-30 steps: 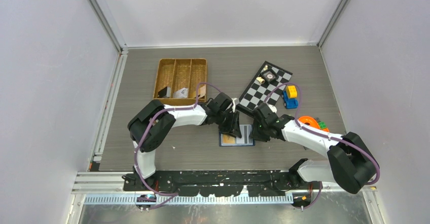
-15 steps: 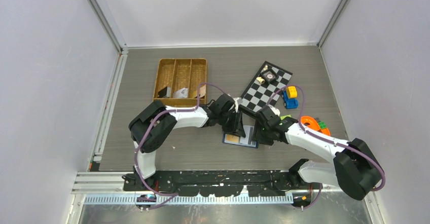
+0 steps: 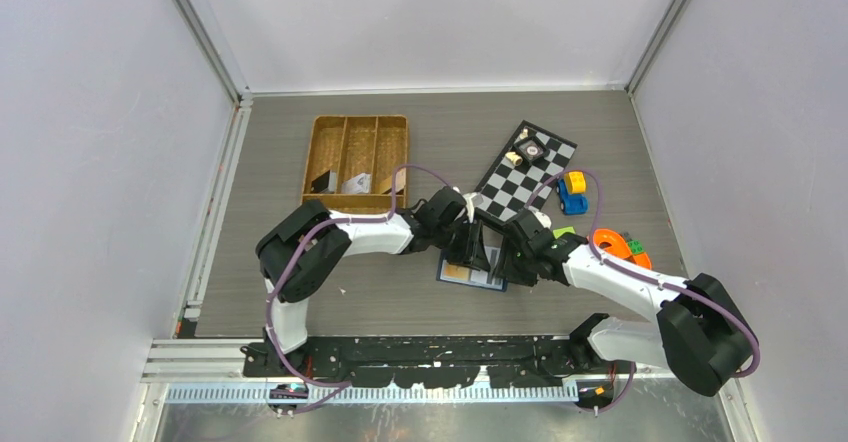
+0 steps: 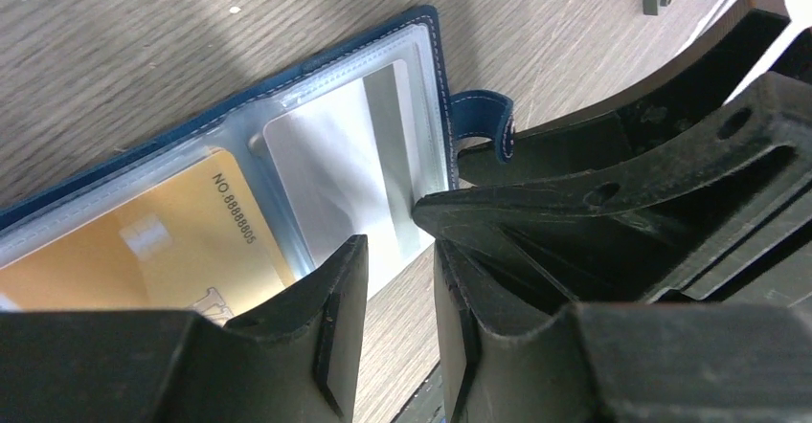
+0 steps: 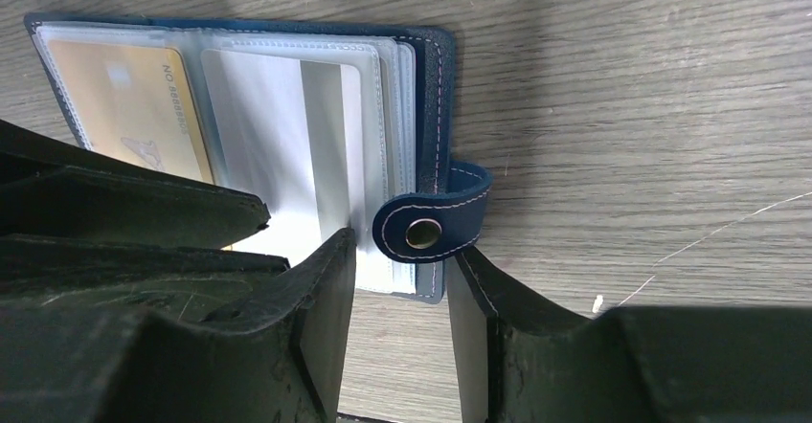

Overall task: Put the credit cards into the card holder
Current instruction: Insert the credit card into the card holder.

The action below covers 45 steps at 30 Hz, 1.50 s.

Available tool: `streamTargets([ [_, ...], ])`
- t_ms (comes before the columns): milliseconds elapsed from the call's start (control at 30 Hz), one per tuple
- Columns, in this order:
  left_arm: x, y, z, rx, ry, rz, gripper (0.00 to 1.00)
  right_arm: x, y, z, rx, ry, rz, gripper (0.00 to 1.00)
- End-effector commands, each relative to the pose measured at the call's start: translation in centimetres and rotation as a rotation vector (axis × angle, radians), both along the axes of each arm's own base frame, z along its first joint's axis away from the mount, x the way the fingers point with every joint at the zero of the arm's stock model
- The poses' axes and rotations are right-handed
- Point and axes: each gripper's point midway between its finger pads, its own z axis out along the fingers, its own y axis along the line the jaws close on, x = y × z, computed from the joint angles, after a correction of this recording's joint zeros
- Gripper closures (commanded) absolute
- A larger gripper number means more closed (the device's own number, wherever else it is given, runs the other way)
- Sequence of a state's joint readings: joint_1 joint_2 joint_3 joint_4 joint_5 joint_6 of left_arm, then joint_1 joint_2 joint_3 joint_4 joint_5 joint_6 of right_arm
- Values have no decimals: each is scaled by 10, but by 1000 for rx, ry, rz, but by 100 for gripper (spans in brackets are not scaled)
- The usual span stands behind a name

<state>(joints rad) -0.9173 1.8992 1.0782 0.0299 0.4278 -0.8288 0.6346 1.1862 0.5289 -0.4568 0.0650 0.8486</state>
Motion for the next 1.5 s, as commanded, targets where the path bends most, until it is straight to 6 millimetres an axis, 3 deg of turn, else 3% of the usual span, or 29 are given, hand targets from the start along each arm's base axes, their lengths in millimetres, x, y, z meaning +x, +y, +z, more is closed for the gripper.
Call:
streamTargets([
  [0,6,4,8,18,-78,3,66,-8,-6,-12,-13,32,-24,56],
  [200,12,24,4,119,-132,37,63,-8,-11,-11,-33,30,-30,56],
  [333,11,27,-1,139,-128,32,60,-9,-11,-12,-32,34,-31,56],
  [667,1,18,-10,127,-81,-2,59,-8,-14,-7,-33,21,-43,54],
  [900,-5,8,-10,94,-59,-15,60,-10,-15,-10,-34,28,-45,58],
  [1467,-14,-12,2,82,-81,-52,64,-9,-10,-9,0,20,-44,58],
])
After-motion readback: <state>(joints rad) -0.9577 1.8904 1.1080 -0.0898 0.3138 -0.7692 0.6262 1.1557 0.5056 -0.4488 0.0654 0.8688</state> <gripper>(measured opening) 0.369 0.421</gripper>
